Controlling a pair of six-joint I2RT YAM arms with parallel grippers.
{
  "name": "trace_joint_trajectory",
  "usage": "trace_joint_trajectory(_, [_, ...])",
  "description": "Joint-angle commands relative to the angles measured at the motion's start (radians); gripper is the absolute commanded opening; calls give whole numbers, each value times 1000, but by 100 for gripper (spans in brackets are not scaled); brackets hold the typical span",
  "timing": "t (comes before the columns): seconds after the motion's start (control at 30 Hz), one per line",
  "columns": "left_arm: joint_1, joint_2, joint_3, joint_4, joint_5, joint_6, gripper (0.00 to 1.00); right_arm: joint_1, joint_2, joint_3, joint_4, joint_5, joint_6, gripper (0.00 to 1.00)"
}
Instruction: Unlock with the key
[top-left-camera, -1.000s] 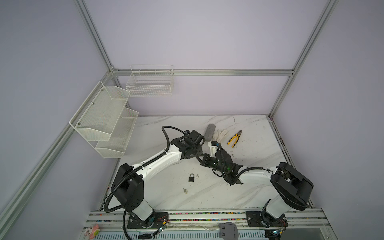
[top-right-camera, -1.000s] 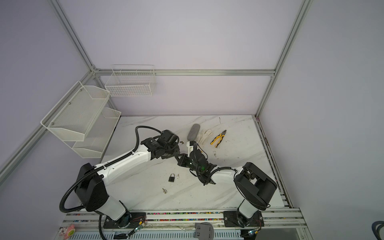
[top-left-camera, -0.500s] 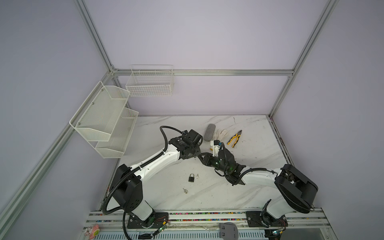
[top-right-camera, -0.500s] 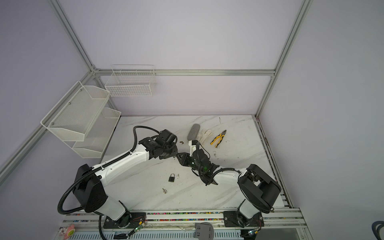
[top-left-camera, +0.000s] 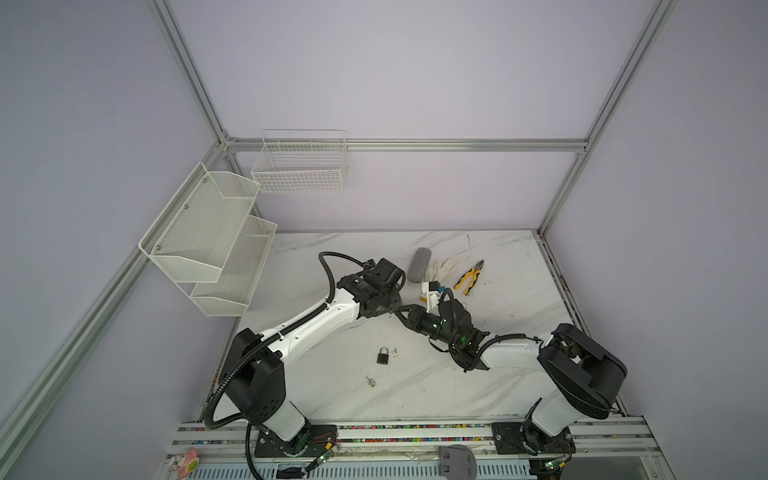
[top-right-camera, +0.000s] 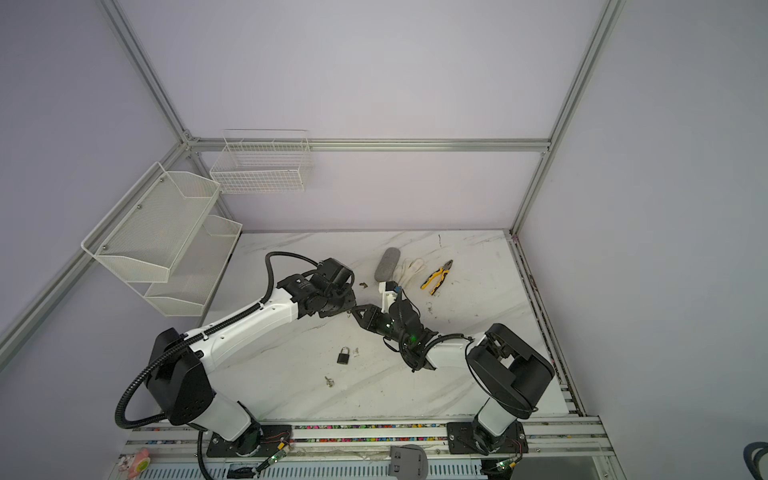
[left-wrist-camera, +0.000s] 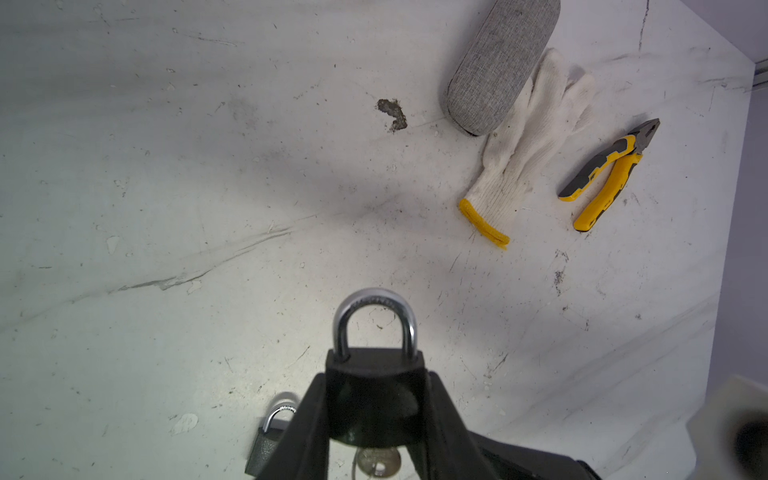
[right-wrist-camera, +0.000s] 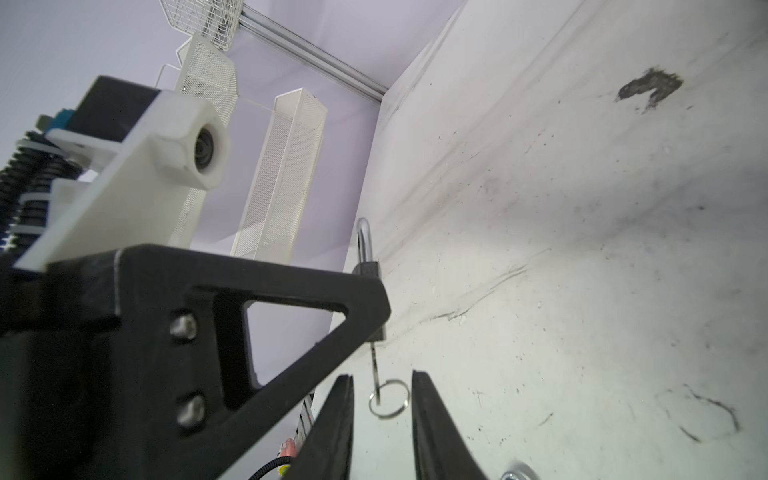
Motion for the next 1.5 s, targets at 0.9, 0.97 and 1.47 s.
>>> trace_joint_trajectory(0.9, [1, -27, 20, 38, 11, -21, 0, 24, 47, 3, 77, 26, 2, 3])
trace_joint_trajectory(0.97, [-1, -27, 16, 36, 34, -8, 0, 24, 45, 11, 72, 34, -10, 0])
trace_joint_trajectory(1.47, [-51, -80, -70, -10, 112, 25, 0, 25, 11, 69, 66, 120, -104, 0])
